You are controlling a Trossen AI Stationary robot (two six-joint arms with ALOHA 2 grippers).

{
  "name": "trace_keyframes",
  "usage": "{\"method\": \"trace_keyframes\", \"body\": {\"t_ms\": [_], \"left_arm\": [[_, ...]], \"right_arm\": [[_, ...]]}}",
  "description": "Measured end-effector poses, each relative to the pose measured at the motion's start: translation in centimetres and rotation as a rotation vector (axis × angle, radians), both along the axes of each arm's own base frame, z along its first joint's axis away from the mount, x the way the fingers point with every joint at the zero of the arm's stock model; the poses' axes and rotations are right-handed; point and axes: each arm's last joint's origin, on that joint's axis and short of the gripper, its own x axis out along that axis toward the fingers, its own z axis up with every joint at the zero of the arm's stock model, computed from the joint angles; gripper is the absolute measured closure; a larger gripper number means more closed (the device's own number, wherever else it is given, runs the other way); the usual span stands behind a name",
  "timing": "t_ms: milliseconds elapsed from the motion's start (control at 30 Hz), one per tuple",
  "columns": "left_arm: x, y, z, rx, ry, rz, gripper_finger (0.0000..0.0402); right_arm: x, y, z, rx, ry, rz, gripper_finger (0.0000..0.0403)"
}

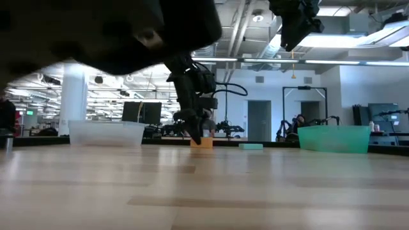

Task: Sort & place blocks by color
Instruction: Put the orange block into the light blue bin

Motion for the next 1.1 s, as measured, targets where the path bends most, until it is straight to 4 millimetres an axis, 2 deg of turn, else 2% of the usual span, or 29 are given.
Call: {"method": "trace_keyframes", "body": {"t_ms": [100,200,300,433,533,633,733,867,1000,1100], "left_arm": [[0.0,0.0,0.2,-0.011,0.006,0.044,0.0303],[-0.1,0.1,1.5,-0.062,0.025,0.103,0.0303],[-0.5,0.4,4.9,-0.135,-0.013,0.136,0.0303],[-1.7,-0.1,10.4,-0.301,-0.211,0.167,0.0303],[-2.4,-1.5,14.4,-0.472,-0.392,0.103,0.0303],[-2.4,-3.9,17.2,-0.658,-0.554,-0.053,0.0303],[-2.0,-6.0,18.1,-0.759,-0.605,-0.139,0.0303],[-1.4,-7.9,17.7,-0.81,-0.583,-0.136,0.0303],[-1.1,-8.4,17.6,-0.904,-0.557,-0.122,0.0303],[-1.1,-8.2,17.5,-0.944,-0.527,-0.064,0.0303]], "right_arm": [[0.0,0.2,0.0,-0.001,0.002,0.006,0.024],[-0.8,0.4,0.2,0.003,0.023,0.008,0.024],[-2.0,0.0,0.6,0.007,0.036,-0.017,0.0242],[-4.0,-1.4,1.5,-0.019,-0.08,-0.084,0.0256],[-4.9,-2.6,1.4,-0.049,-0.255,-0.073,0.0272],[-4.6,-3.2,1.0,-0.099,-0.451,0.077,0.0285],[-3.5,-3.4,1.0,-0.159,-0.62,0.257,0.0292],[-2.1,-3.3,1.4,-0.271,-0.707,0.391,0.0293],[-1.4,-2.2,2.0,-0.455,-0.676,0.619,0.0278],[-0.6,-1.2,2.6,-0.532,-0.681,0.732,0.0249]]}}
